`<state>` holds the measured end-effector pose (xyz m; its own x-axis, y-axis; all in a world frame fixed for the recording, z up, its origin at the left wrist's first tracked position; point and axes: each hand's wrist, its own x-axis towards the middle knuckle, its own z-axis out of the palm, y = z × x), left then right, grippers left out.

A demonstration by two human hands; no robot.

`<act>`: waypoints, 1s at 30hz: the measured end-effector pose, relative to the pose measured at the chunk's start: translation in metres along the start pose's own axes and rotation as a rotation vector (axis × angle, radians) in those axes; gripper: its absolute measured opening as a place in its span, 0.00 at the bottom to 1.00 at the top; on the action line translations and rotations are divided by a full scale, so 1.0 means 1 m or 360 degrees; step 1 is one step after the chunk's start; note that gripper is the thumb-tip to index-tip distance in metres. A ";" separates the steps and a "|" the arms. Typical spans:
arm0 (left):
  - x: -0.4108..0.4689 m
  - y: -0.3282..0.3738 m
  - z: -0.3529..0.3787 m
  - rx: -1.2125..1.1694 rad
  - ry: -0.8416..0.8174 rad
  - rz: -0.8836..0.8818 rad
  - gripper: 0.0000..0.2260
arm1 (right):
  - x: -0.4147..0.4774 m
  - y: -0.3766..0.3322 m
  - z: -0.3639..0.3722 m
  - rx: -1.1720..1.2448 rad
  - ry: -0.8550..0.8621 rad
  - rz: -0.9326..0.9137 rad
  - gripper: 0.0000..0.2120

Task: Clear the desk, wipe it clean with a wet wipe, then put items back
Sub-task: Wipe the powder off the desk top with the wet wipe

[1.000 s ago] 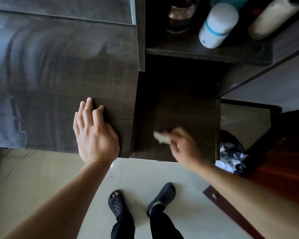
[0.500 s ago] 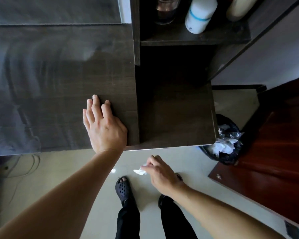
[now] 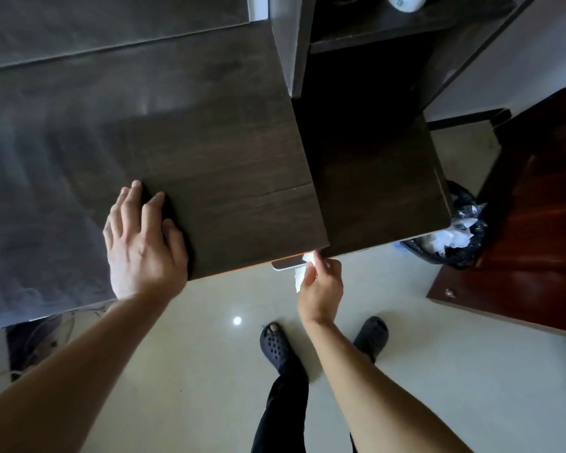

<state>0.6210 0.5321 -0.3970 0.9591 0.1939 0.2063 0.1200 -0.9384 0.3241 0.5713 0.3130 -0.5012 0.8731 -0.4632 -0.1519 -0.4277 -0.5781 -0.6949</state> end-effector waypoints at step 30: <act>-0.031 0.166 0.012 -0.0454 -0.0432 0.0624 0.14 | 0.058 0.110 -0.244 0.0800 0.0012 0.1278 0.15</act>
<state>0.6140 0.3668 -0.3612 0.9541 -0.2703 0.1289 -0.2974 -0.8036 0.5156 0.5175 0.0583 -0.4151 0.3591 -0.6022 -0.7130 -0.7476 0.2717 -0.6060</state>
